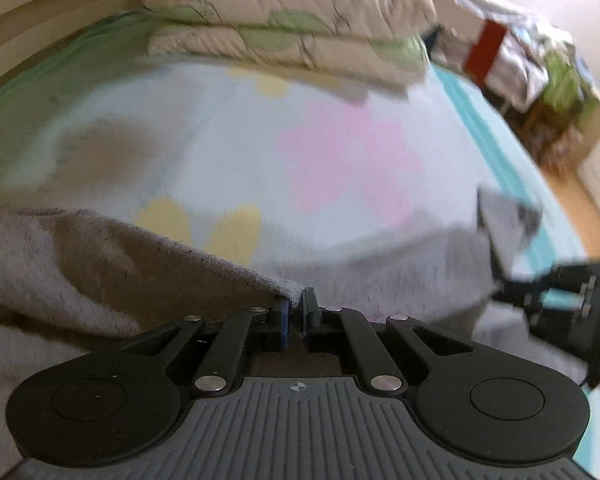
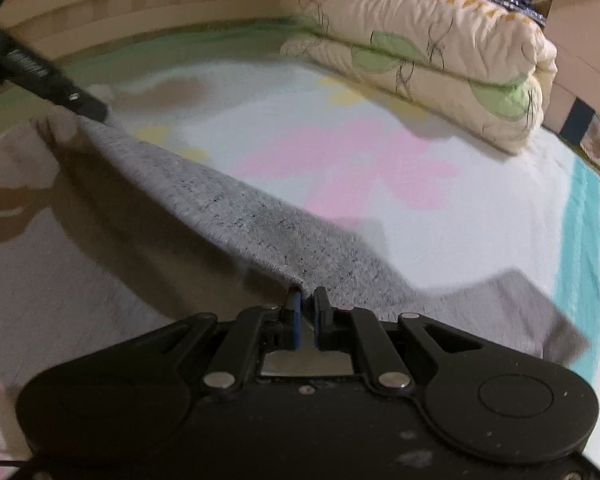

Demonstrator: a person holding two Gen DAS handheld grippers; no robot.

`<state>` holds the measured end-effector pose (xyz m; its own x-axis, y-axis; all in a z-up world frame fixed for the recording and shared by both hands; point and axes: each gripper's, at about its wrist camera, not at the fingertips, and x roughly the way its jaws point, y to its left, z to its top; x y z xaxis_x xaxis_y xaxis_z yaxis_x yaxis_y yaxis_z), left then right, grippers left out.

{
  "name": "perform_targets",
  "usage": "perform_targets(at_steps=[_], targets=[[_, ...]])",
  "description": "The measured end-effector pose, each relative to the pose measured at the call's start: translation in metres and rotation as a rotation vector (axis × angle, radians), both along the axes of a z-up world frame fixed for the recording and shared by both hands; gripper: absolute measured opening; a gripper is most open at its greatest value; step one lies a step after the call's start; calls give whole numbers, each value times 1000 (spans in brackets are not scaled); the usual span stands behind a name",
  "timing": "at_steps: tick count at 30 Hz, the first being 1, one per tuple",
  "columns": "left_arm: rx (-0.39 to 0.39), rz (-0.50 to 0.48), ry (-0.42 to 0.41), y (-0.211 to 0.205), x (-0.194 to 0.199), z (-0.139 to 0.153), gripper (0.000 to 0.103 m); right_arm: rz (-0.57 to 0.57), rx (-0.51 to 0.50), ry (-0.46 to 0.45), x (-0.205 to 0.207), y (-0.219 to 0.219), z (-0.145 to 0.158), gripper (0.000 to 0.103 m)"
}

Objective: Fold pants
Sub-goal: 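Lift the waistband with both grippers and fold it over toward the leg hems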

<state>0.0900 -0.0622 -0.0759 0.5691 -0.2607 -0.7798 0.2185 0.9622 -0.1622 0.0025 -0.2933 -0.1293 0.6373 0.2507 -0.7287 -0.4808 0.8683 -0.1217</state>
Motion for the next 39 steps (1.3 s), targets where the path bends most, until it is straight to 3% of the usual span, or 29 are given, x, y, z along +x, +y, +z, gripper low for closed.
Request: perform_targets(at_steps=[3,7,11,14,21,23,25,26,27,28,30,33,39], targets=[[25,-11,28,-2,-7,-19,5,-67,73,19,-14,-7,-1,21],[36,-20,6,-3,-7,-23,5,-233,203,-51,-11,-28,22,51],[22,-17,0,-4,-4,-21,5,-434,112,-90,27,-37,24,51],[22,-21,-10,-3,-6,-23,5,-556,48,-70,66,-40,10,51],[17,-25,0,1,-1,-32,5,-744,-68,63,152,-49,-34,48],[20,-30,-10,1,-1,-32,5,-780,-101,103,164,-49,-46,45],[19,-31,-20,2,0,-31,5,-801,-96,87,162,-50,-50,44],[17,-30,-21,3,1,-31,5,-793,-97,88,164,-49,-50,41],[14,-27,-23,3,2,-30,5,-780,-102,91,164,-48,-49,28],[12,-21,-27,4,3,-29,5,-770,-107,100,165,-48,-50,5],[7,-13,-42,6,4,-26,5,-770,-75,112,162,-55,-46,3],[9,-7,-97,8,6,-14,4,-802,31,75,151,-73,-23,3],[-36,32,-230,19,0,29,4,-806,146,-165,88,-107,69,3]])
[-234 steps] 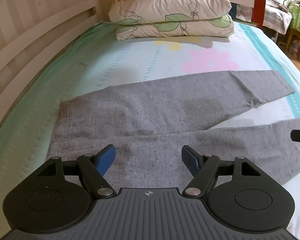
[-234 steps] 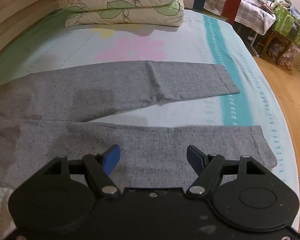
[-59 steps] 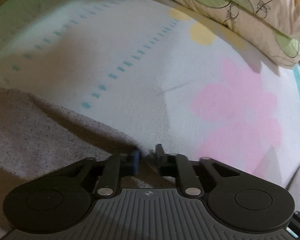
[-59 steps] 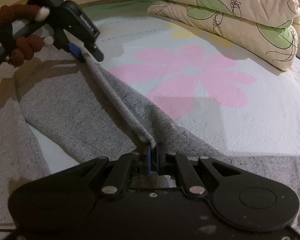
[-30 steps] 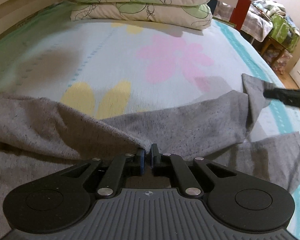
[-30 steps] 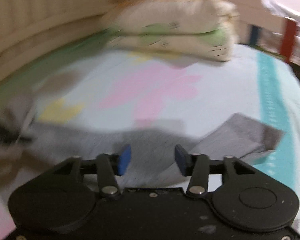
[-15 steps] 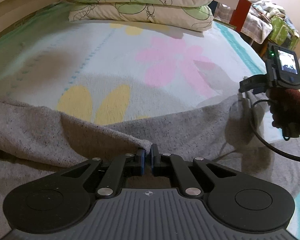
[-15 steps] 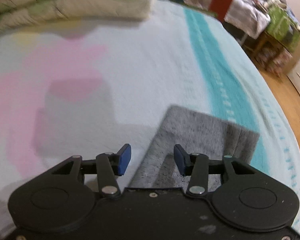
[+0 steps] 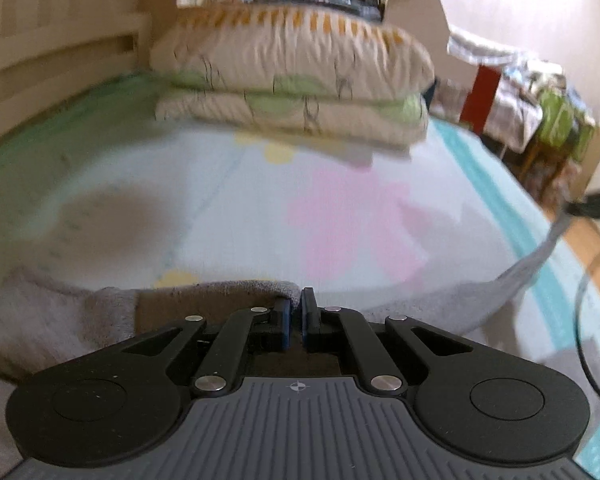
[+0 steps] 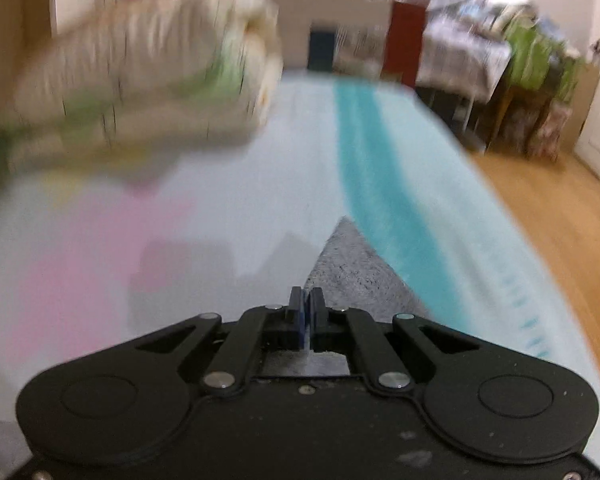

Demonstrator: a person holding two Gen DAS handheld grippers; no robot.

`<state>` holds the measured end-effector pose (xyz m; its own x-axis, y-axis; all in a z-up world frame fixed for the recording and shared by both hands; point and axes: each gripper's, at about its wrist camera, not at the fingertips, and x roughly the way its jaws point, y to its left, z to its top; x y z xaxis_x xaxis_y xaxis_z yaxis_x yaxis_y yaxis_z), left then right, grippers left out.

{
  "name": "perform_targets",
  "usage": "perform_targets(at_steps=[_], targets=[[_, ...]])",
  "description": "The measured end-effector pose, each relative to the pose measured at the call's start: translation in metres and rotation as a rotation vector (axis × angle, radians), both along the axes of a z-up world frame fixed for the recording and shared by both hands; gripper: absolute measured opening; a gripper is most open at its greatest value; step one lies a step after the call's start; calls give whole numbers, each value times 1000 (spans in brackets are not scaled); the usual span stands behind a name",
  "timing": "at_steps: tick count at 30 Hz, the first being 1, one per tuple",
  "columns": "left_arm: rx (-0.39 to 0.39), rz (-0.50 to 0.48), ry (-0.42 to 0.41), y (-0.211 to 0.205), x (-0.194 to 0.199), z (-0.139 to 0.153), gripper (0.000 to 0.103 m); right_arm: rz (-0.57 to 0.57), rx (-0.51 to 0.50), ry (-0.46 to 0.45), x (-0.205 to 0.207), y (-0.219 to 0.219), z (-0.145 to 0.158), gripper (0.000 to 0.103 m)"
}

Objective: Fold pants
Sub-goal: 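Lift the waistband with both grippers and fold it over toward the leg hems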

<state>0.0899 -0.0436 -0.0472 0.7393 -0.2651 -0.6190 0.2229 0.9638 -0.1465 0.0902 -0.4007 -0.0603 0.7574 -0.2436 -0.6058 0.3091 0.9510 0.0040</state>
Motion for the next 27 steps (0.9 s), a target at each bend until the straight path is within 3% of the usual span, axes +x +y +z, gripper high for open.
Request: perform_targets(at_steps=[3,6,9,11,15,18,20,21,27], targets=[[-7,-26,-42,5,-19,12,5,-47,55,-91,-54,-20,33,3],[19,-87,-68,7,-50,8,5,-76,115,-109,-113,-26,31,3],[80,-167,-41,6,-84,-15,5,-137,155,-58,-160,-21,-2,3],[129,-211,31,5,-98,-38,5,-194,219,13,-181,-21,-37,3],[188,-237,122,-1,-113,-75,5,-288,326,162,-201,-21,-108,4],[179,-214,134,-4,-109,-81,5,-320,311,149,-209,-20,-118,13],[162,-199,135,-6,-104,-80,5,-352,299,132,-215,-25,-115,28],[154,-196,134,-7,-104,-80,5,-364,296,122,-220,-32,-114,40],[154,-199,128,-5,-106,-79,5,-436,309,92,-236,-56,-114,43]])
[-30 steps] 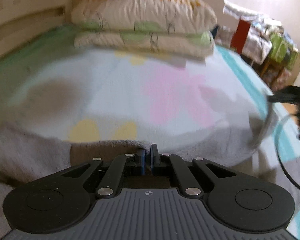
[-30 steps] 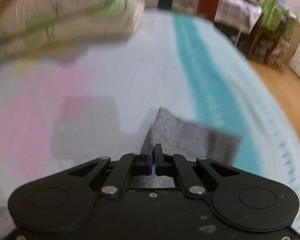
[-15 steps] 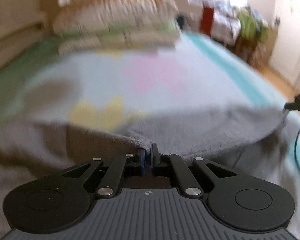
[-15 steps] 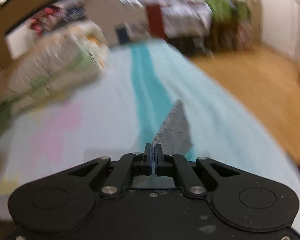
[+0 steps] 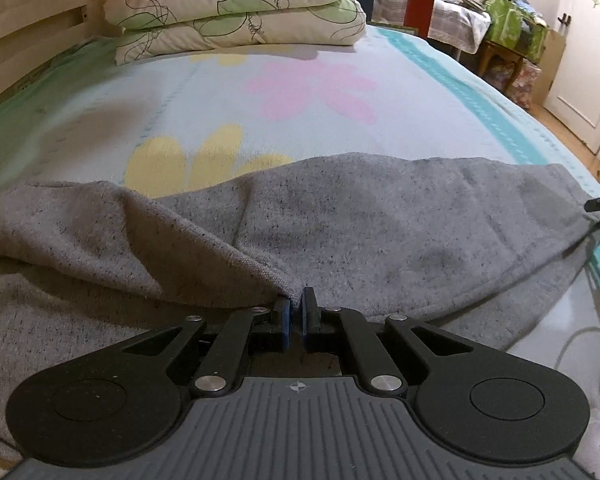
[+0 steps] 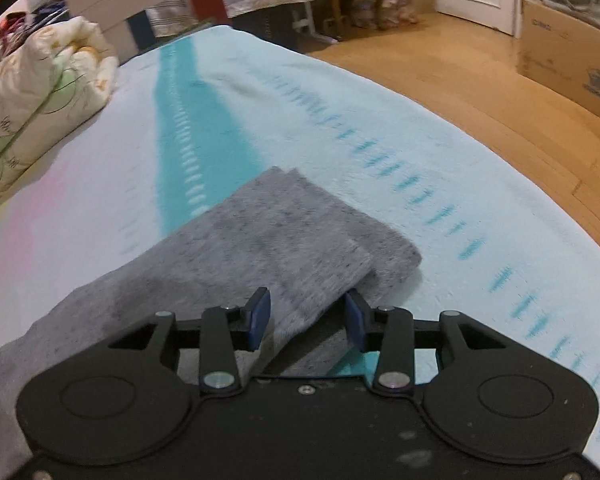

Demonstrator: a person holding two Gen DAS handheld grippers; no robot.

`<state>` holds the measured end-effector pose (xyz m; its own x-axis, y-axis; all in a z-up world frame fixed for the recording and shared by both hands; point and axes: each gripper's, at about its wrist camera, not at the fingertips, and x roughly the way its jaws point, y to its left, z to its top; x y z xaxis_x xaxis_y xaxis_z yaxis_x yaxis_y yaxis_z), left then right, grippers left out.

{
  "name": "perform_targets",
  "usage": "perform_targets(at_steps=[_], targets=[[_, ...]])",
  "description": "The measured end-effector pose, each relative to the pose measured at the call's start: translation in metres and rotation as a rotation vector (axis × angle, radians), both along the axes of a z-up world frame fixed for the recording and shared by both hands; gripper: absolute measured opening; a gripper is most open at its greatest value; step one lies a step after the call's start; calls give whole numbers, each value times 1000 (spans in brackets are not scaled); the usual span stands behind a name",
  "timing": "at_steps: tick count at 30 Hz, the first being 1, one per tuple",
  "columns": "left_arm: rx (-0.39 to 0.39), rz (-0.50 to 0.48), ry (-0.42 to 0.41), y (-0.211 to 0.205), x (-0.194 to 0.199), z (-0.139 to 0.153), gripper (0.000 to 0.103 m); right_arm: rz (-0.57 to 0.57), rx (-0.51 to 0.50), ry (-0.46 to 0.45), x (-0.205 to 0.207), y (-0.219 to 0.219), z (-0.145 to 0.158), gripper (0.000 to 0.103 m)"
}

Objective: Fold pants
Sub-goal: 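Lift the waistband with both grippers and fold it over toward the leg hems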

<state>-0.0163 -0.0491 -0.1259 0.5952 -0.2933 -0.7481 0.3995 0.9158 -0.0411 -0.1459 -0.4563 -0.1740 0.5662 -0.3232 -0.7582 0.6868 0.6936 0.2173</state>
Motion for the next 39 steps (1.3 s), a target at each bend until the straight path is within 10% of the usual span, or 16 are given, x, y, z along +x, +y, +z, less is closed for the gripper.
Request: perform_targets(at_steps=[3,5,12,23,39], targets=[[3,-4,-4,3,-1,-1,5,-7,-10,-19,2,2,1,37],[-2,-10,-37,5,-3,4,5,6,-33,-22,7,4,4,8],[-46,-97,-284,11,-31,44,5,136,-235,-152,16,28,67,8],[46,-112,108,-2,-24,-29,10,74,-162,120,11,-4,-6,8],[-14,-110,156,4,-28,-21,10,97,-249,160,15,7,-6,7]])
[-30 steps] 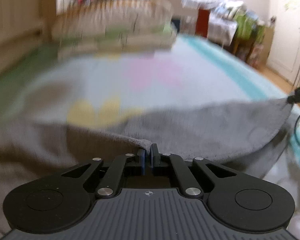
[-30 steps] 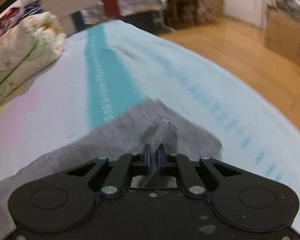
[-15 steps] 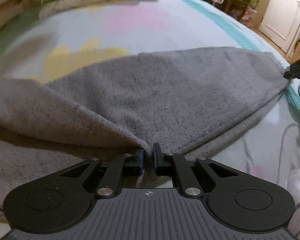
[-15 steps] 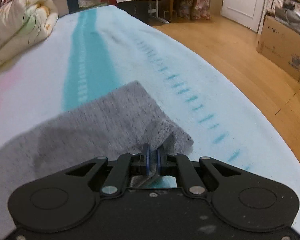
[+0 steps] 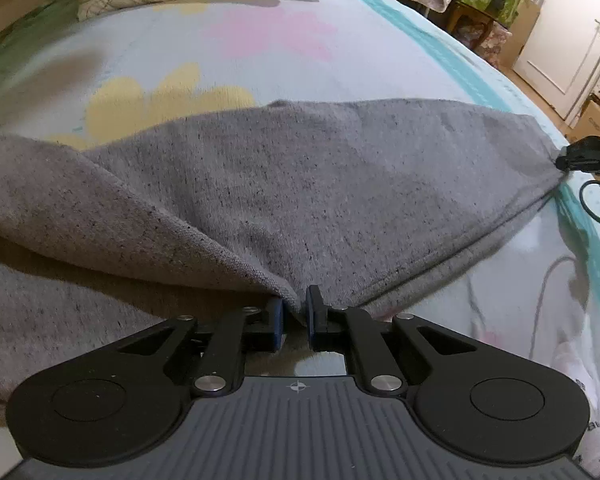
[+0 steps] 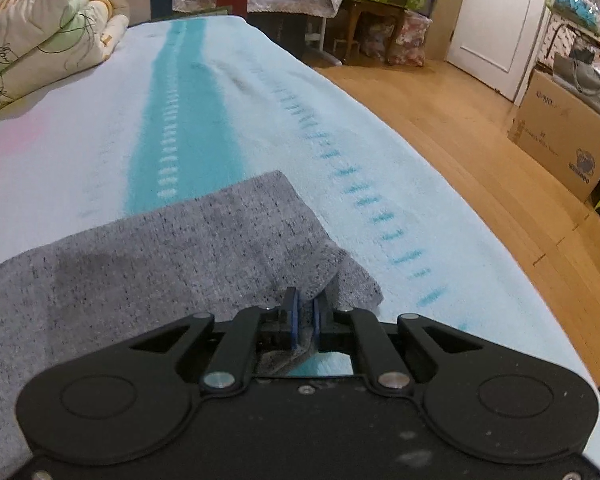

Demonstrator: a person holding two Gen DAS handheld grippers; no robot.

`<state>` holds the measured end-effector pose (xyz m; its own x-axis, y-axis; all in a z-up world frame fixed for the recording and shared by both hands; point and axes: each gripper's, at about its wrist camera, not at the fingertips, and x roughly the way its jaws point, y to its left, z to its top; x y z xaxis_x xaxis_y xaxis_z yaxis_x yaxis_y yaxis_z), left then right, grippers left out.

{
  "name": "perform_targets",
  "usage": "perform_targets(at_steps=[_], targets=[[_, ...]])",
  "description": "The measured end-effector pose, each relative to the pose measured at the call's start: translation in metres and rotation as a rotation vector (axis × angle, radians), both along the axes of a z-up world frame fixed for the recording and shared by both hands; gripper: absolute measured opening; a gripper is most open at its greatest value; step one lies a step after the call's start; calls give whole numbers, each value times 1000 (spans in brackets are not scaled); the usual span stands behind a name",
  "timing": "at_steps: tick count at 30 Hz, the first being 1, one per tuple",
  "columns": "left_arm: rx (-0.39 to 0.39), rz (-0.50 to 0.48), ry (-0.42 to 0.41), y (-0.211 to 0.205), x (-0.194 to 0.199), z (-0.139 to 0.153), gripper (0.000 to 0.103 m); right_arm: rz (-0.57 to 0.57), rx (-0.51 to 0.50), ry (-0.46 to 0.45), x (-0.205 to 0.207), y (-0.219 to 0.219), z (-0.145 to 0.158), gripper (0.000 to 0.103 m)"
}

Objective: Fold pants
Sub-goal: 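Lift the waistband with both grippers and fold it over toward the leg hems, then open both grippers to release the folded waistband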

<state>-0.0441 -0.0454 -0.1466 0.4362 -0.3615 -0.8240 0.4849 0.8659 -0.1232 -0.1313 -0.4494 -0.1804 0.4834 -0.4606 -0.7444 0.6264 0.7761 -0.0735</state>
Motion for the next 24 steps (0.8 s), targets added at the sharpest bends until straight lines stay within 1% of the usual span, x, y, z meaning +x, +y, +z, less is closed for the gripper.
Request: perform_targets(at_steps=[2,5,6,7,8,9,10,11,12,13,15,18,19,21,24], targets=[[4,-4,3,0,-1,-2,10,16,-22,17,2,3,-2,7],[-11,20,48,2,9,-8,12,28,-57,52,6,8,-1,10],[-17,27,58,3,11,-7,12,18,-61,55,6,8,1,19],[-18,27,61,3,11,-6,12,-2,-71,57,6,8,4,32],[-18,24,59,4,11,-6,12,-27,-93,54,5,8,8,37],[-21,21,56,4,10,-6,13,-43,-115,44,3,9,13,39],[-34,21,54,6,10,-5,13,-54,-142,26,1,11,19,39],[-52,21,60,8,9,-5,17,-60,-166,10,-1,12,24,39],[-74,17,76,12,9,-6,24,-64,-198,-11,-2,15,31,42],[-101,2,105,15,9,-6,29,-65,-220,-29,-2,17,36,43],[-128,-35,126,18,5,-5,45,-45,-253,-80,-1,24,50,44],[-115,-95,112,18,-5,1,54,38,-264,-139,6,41,64,48],[-117,-111,115,18,-7,3,55,83,-259,-154,10,50,67,48],[-127,-111,126,21,-7,6,55,199,-223,-187,18,69,71,49],[-135,-74,130,31,-5,11,55,419,-151,-214,33,110,72,49]])
